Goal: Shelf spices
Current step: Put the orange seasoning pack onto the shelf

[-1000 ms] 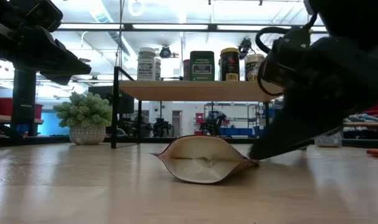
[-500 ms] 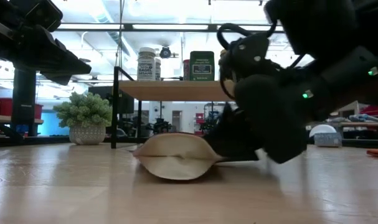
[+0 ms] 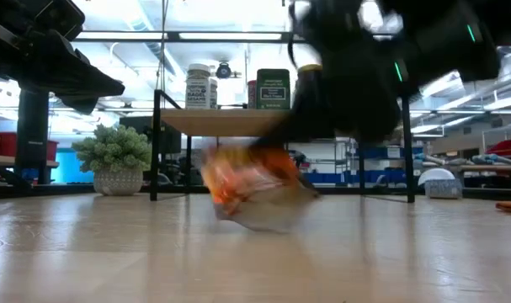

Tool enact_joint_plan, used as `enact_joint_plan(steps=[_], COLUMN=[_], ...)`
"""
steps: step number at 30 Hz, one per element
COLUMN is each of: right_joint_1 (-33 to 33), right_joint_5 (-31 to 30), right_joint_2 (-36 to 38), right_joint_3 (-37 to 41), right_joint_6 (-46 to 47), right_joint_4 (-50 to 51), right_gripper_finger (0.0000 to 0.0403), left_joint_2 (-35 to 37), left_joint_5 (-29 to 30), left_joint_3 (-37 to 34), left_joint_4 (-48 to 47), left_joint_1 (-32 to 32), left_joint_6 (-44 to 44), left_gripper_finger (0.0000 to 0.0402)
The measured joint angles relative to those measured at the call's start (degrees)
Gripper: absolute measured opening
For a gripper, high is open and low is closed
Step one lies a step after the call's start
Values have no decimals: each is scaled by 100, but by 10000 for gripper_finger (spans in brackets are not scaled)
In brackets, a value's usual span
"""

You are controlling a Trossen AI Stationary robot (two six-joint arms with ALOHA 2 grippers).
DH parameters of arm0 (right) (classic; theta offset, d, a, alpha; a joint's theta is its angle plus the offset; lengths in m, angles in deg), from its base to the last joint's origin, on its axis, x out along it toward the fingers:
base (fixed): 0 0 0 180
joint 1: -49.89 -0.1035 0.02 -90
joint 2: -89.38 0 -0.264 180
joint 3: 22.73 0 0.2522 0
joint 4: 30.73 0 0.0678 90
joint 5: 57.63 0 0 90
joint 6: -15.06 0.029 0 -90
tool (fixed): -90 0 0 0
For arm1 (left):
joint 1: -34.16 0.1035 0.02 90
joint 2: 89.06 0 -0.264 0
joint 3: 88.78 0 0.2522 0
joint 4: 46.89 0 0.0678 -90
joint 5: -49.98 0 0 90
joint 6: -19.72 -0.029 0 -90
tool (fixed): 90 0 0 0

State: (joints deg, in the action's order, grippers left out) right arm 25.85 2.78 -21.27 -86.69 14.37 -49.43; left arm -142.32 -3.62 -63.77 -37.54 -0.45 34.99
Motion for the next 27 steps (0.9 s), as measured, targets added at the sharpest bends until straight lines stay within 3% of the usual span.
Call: enact_joint_plan(steps=[4, 14, 20, 27], right_joint_1=[178, 811, 1491, 2559], right_joint_5=[-71, 140, 371, 599], right_joint_2=[816, 2507, 2646, 2422], right_joint_3=[3, -177, -1190, -2483], right_joint_6=[-487, -2124, -3281, -3691], right_joint_4=[518, 571, 1238, 2374], right_gripper_finger=[2, 1, 1, 0], left_joint_2=[0, 0, 0, 0], left_joint_5=[1, 1, -1, 1], left_joint_3=[0, -2, 0, -1], left_joint_4=[-6, -20, -15, -25], left_joint_1=[1, 1, 1, -1], left_joint_6=[0, 0, 0, 0], left_gripper_finger=[6, 6, 6, 6])
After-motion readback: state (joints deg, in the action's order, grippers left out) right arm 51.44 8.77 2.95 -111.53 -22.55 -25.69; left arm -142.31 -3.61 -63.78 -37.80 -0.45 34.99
